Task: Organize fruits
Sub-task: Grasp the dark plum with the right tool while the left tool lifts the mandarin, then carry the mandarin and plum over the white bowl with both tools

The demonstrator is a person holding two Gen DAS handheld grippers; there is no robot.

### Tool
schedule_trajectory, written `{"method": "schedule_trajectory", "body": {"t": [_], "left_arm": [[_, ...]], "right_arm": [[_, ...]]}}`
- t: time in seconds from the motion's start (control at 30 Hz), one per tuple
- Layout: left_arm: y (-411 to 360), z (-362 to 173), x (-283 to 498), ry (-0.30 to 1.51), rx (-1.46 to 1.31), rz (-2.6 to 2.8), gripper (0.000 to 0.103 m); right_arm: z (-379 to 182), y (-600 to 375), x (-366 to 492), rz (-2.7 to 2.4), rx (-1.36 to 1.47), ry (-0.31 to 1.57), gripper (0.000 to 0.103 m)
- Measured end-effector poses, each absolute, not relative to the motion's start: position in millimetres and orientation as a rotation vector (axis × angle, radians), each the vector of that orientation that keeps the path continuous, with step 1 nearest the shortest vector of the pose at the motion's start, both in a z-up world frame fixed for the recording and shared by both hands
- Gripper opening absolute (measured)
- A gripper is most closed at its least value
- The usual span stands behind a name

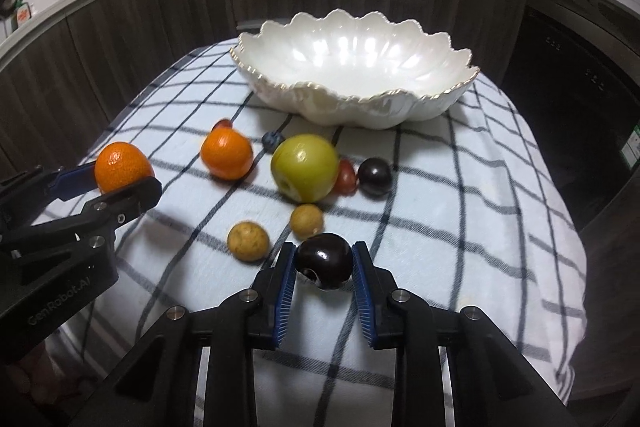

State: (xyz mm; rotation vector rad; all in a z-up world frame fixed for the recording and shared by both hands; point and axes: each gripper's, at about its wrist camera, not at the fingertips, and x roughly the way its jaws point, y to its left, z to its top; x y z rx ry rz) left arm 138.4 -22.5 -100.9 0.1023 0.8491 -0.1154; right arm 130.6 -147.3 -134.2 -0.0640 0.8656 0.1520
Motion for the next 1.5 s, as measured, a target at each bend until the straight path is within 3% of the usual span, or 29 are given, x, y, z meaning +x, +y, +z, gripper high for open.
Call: {"method": "schedule_trajectory", "body": {"t": [1.03, 1.5], "left_arm": [[-41.6, -36.6, 201.4, 0.775, 0.058, -0.141, 0.046], [-51.5, -39.6, 252.0, 0.810, 0.037, -0.155, 0.046]], "right_arm": [[-62.7, -179.7, 186.0, 0.088, -0.002, 0.719, 0.029], [-51.2, -196.8, 229.7, 0.050, 0.003, 0.698, 0.029]]}}
